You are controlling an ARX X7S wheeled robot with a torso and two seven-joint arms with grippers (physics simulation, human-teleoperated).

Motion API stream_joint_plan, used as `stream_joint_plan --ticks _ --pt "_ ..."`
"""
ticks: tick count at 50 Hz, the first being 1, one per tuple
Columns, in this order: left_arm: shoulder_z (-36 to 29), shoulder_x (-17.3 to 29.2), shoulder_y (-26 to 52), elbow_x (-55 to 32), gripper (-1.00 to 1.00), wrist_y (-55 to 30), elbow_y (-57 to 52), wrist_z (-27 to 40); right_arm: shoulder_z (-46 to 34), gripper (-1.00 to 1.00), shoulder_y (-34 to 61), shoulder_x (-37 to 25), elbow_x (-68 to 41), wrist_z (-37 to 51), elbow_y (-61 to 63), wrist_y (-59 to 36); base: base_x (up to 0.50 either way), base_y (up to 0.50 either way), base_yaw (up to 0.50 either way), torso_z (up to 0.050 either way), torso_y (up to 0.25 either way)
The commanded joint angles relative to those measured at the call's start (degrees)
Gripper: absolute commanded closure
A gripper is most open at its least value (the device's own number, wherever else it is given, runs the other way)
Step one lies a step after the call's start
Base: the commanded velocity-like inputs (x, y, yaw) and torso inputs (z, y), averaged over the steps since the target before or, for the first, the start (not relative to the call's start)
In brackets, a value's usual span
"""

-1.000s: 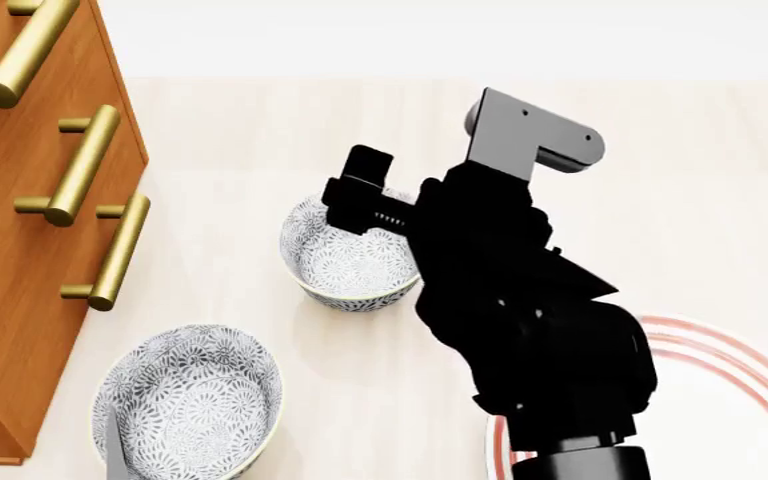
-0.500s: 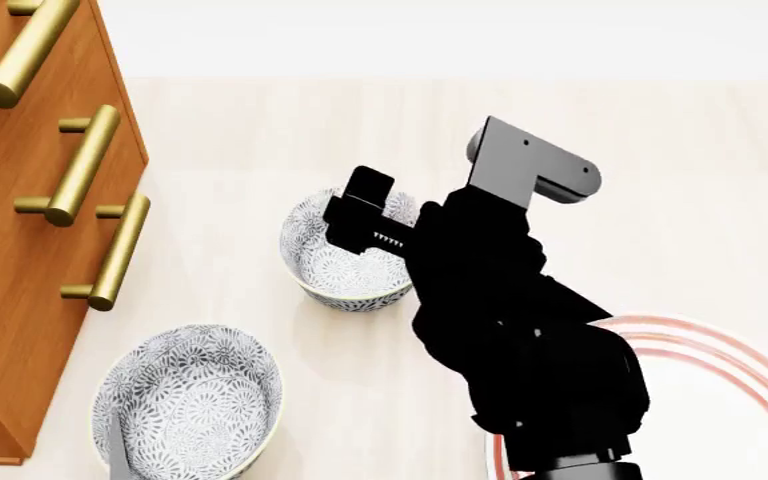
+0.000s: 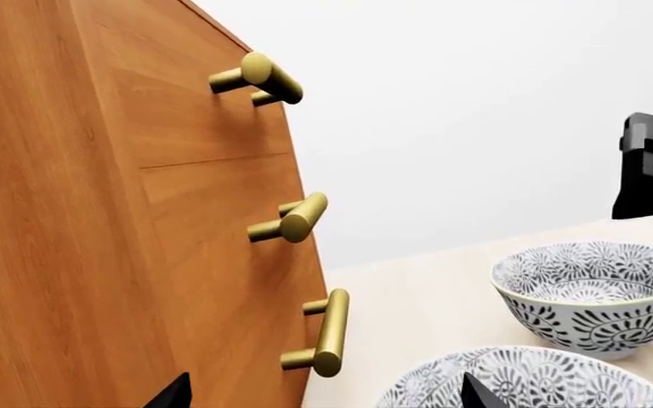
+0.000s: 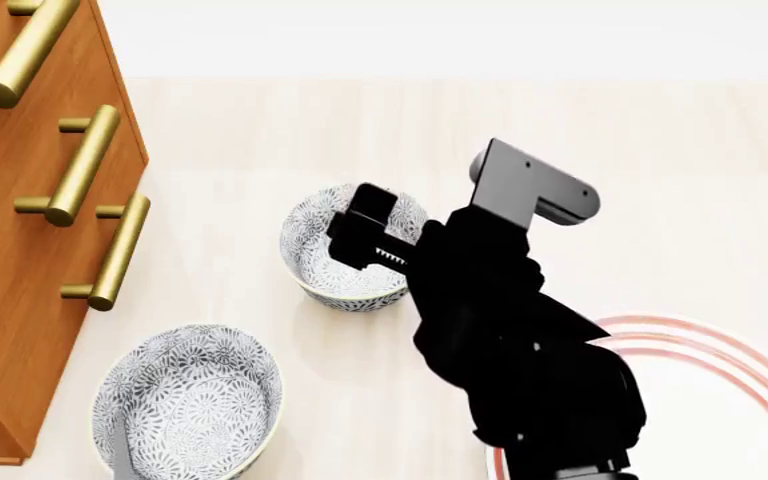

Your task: Pick up the bowl and put it in the front on the plate.

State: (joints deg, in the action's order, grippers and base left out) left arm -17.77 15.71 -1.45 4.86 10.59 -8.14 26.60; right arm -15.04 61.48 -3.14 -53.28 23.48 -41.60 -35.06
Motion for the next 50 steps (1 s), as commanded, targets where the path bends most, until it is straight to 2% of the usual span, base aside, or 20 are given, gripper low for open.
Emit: stream_joint_plan --ticks 1,50 --pt "1.0 -0.9 -0.2 1.1 -1.00 0.6 -0.4 -1.1 0.4 -1.00 -0.8 0.9 -0.1 -1.4 0.0 0.7 0.00 0.00 0.00 0.000 0.000" --pt "-0.1 -0.1 0.2 0.8 -1.00 0.5 0.0 0.1 -5.7 -1.00 -1.0 0.1 -0.3 -2.9 -3.0 3.8 0.00 0.00 0.00 0.000 0.000"
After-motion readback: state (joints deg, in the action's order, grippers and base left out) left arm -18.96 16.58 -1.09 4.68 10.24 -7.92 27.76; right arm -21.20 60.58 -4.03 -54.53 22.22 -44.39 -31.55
